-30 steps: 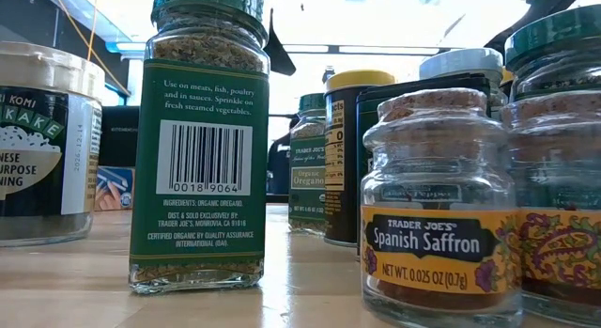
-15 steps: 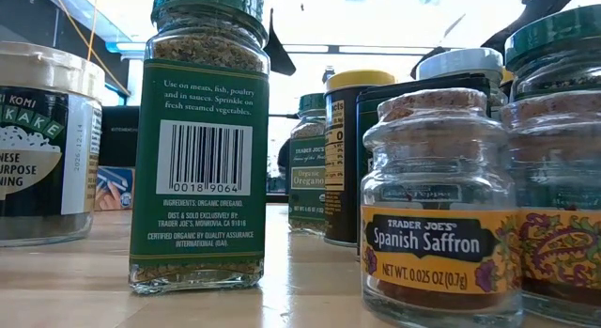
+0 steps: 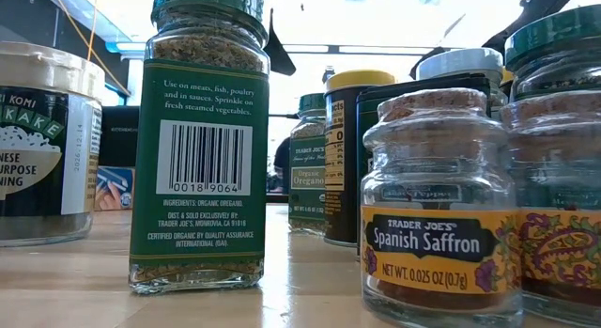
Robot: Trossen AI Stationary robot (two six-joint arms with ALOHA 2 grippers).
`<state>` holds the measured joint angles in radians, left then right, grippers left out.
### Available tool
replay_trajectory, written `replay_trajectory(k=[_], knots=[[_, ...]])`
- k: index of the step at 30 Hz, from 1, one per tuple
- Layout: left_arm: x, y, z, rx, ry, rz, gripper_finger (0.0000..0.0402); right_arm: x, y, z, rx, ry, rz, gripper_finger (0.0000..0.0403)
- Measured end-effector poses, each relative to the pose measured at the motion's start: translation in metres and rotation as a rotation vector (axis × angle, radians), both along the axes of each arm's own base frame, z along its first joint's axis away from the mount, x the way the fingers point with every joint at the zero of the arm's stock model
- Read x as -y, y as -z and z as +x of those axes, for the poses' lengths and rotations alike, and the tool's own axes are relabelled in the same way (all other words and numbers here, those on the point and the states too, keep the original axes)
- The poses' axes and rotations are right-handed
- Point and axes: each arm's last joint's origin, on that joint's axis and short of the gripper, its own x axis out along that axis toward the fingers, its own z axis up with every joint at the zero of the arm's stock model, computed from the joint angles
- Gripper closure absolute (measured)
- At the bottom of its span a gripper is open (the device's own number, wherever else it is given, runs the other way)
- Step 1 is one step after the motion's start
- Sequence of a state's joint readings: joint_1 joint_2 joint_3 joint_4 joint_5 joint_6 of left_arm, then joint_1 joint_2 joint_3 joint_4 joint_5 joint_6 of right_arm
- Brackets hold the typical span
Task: Shelf spices
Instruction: Put the top black seasoning can on the shelf aligned with the other black seasoning can, then put the black seasoning can on the shelf aligned with the other black seasoning can
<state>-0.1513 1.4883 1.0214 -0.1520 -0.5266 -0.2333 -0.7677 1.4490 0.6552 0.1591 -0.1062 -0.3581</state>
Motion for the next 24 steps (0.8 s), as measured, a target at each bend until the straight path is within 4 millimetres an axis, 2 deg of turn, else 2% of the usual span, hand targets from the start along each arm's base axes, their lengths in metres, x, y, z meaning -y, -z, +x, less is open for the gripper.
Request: replay_trajectory(k=[5,10,14,20,24], knots=[[0.000,0.000,0.000,0.000,0.000,0.000,0.0401,-0.007,-0.004,0.004,0.010,-0.041,-0.010,0.0401],[0.000,0.000,0.000,0.000,0.001,0.000,0.0401,-0.037,-0.024,0.013,0.048,-0.124,-0.011,0.0401],[0.002,0.000,0.000,-0.004,0.037,-0.024,0.0401,-0.078,-0.045,0.018,0.091,-0.241,0.007,0.0401],[0.008,0.000,-0.001,-0.005,0.063,-0.029,0.0401,-0.155,-0.070,0.022,0.160,-0.420,-0.012,0.0401],[0.013,0.000,-0.001,-0.006,0.081,-0.031,0.0401,-0.209,-0.079,0.022,0.240,-0.541,0.004,0.0401]])
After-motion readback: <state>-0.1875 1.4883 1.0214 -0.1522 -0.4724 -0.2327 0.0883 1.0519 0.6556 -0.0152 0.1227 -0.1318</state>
